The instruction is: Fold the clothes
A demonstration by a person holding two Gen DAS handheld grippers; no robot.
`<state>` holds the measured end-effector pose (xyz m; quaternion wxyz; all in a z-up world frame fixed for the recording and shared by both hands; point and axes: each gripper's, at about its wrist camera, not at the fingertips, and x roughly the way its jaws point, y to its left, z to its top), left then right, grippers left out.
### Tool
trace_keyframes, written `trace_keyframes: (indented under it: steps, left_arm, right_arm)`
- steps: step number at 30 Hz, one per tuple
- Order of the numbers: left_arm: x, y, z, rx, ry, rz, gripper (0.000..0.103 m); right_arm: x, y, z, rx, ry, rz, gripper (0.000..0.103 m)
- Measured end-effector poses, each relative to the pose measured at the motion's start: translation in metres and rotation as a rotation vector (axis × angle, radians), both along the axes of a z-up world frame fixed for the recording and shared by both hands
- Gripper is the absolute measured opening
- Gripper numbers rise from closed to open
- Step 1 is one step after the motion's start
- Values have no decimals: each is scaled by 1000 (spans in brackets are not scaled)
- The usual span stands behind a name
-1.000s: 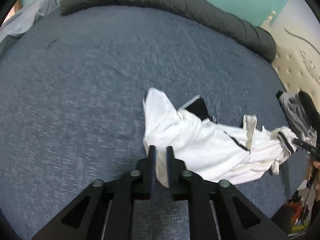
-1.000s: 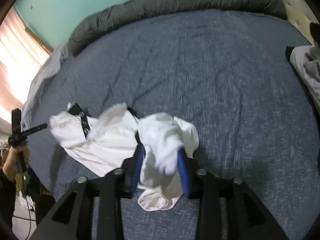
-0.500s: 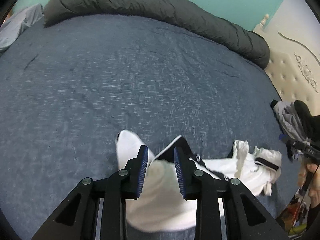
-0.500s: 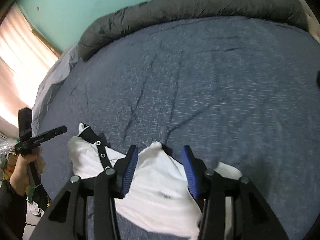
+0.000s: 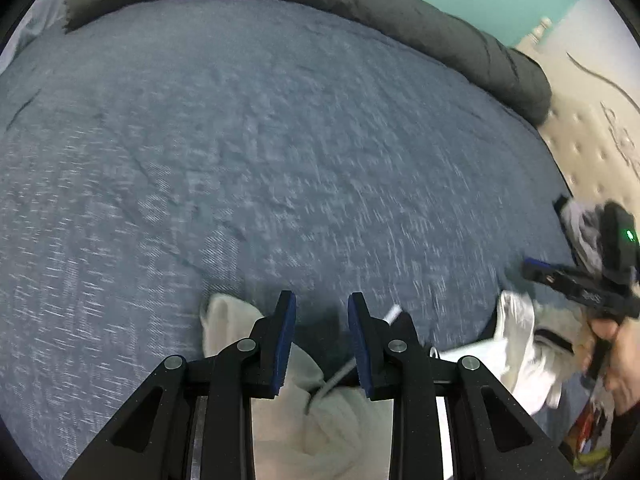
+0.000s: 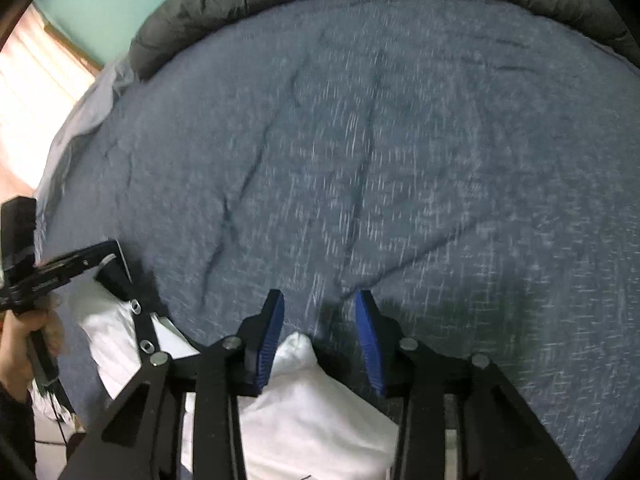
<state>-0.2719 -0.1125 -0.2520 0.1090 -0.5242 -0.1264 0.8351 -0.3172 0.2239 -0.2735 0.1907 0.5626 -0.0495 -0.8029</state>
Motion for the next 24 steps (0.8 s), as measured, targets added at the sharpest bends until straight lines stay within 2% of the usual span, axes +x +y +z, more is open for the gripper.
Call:
trace_keyframes:
  steps: [8,13,16,18,20,24]
  left_arm:
    - [22,21,-5,17,-24,-102,28]
    - [42,36,-6,24,-43,-170,29]
    - [48,37,-14,-8,-74,-178,29]
    - [51,35,-16,-36,-77,-175,29]
    - [53,33,-12,-42,-63,-170,29]
    - [57,19,2,19,-27,-146,30]
  right_arm:
    - [37,-6,-5,84,-16,116,22]
    - [63,-1,-9,116,-30,147,22]
    - [75,6,-16,133,-50,149,22]
    - [76,13,-12,109,-40,118,22]
    - [73,21,3,39,-2,74,22]
    - [59,27,32,2,79,8,22]
